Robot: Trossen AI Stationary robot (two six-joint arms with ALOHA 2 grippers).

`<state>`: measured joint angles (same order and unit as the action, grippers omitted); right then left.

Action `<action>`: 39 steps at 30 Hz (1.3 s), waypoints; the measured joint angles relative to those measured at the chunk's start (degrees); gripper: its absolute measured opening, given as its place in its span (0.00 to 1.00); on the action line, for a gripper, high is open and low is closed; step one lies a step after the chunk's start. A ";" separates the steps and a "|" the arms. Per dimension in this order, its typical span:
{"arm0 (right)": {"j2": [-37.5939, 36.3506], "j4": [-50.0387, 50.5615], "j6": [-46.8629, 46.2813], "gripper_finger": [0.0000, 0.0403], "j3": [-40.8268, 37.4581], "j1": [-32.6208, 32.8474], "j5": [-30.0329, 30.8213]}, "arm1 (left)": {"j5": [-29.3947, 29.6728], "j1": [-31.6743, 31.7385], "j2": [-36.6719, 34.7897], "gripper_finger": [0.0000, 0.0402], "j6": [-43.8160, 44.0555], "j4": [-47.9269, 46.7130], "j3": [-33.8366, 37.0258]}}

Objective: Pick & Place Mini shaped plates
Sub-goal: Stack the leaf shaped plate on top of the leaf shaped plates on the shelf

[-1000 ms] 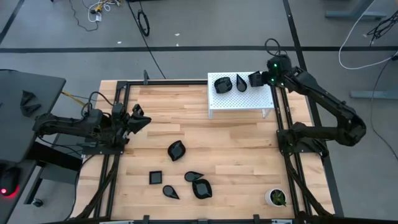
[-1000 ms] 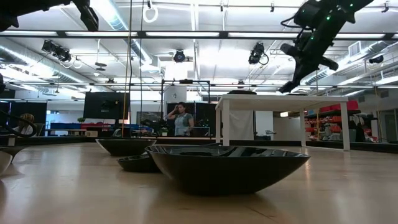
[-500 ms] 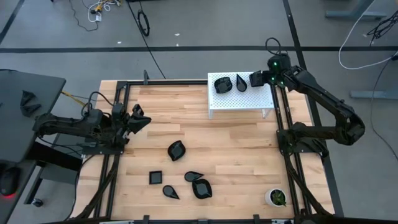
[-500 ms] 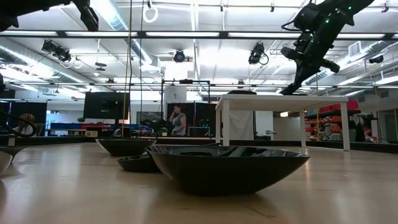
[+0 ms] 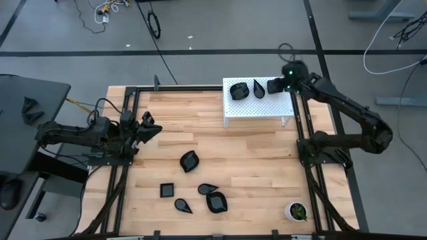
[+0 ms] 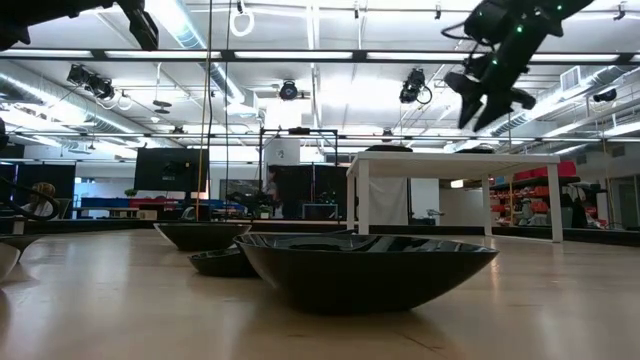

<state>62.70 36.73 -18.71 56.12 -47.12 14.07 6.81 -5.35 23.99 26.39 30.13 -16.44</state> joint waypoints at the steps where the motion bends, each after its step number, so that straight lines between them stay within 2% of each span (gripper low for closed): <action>1: -0.01 -0.42 0.40 0.44 0.00 2.33 0.13 | 0.01 -0.01 0.00 0.10 0.00 -0.02 0.01; 4: -0.01 -2.61 0.98 0.43 0.00 12.48 0.32 | 0.01 -0.01 0.00 0.10 0.00 0.00 0.00; 9: 1.96 -9.99 0.12 0.38 0.00 34.33 3.28 | 0.00 0.00 0.01 0.10 -0.02 -0.02 0.00; 12: 6.27 -19.25 0.22 0.34 0.00 45.98 4.34 | 0.01 -0.02 0.00 0.10 -0.02 -0.02 0.01; 16: 16.03 -32.97 1.53 0.28 0.33 55.34 3.49 | 0.00 -0.02 0.00 0.10 0.01 -0.02 0.00; 21: 31.34 -35.96 0.37 0.19 8.60 57.90 -1.49 | 0.00 -0.02 0.02 0.10 0.00 0.00 0.00; 26: 45.71 -36.22 3.01 0.12 19.31 56.84 -6.92 | 0.00 0.00 0.00 0.10 0.00 -0.02 0.00; 29: 52.86 -36.38 0.36 0.11 24.97 55.19 -7.69 | 0.00 -0.01 0.01 0.10 0.00 -0.02 0.02; 33: 59.82 -30.76 -1.88 0.17 31.00 52.82 -8.75 | 0.00 0.00 0.01 0.10 0.00 -0.02 0.00; 36: 62.70 -25.45 -3.96 0.27 33.84 50.75 -8.46 | 0.00 0.00 0.01 0.10 0.01 -0.02 0.00; 39: 63.32 -24.32 -6.36 0.37 34.16 49.25 -8.78 | 0.00 -0.01 0.01 0.10 0.01 -0.01 0.01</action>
<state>126.02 12.41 -25.07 90.27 2.13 5.29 6.81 -5.35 24.00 26.39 30.12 -16.44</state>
